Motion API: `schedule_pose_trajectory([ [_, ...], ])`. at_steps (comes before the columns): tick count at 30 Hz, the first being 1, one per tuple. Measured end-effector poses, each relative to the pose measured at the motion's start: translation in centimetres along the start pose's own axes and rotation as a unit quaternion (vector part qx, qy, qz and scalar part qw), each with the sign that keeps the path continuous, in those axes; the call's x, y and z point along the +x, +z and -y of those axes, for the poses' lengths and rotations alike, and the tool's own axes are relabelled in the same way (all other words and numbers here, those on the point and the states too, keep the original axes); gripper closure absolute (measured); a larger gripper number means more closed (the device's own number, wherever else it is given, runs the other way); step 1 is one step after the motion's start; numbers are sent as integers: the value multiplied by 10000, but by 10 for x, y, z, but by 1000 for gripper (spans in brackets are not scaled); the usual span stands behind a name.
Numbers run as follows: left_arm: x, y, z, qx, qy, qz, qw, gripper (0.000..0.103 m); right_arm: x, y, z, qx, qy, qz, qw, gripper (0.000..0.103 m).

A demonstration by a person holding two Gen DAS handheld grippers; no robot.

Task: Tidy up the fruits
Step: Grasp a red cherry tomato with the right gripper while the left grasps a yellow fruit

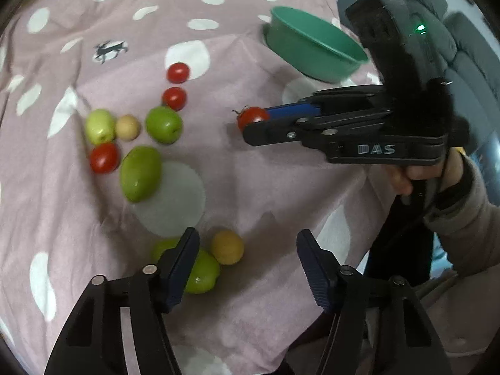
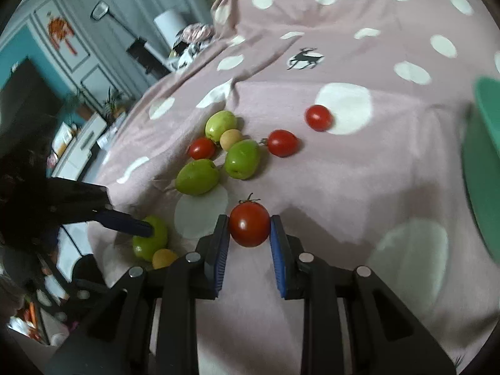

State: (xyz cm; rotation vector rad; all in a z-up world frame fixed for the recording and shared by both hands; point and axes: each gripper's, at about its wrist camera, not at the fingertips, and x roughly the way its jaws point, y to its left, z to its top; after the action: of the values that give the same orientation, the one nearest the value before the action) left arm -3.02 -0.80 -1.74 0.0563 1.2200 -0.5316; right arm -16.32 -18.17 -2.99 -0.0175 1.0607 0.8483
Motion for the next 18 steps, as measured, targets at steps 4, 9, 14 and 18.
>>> schedule_pose_trajectory([
  [4, 12, 13, 8, 93, 258, -385, 9989, 51, -9, -7, 6, 153, 104, 131, 9997, 76],
  [9, 20, 19, 19, 478, 606, -844, 9934, 59, -13, -9, 13, 231, 182, 270, 9992, 76],
  [14, 42, 30, 12, 491, 605, -1455, 9863, 61, -15, -11, 21, 364, 299, 377, 9982, 76],
  [18, 52, 33, 21, 738, 778, -1518, 9826, 65, -18, -14, 28, 453, 327, 439, 9975, 76],
])
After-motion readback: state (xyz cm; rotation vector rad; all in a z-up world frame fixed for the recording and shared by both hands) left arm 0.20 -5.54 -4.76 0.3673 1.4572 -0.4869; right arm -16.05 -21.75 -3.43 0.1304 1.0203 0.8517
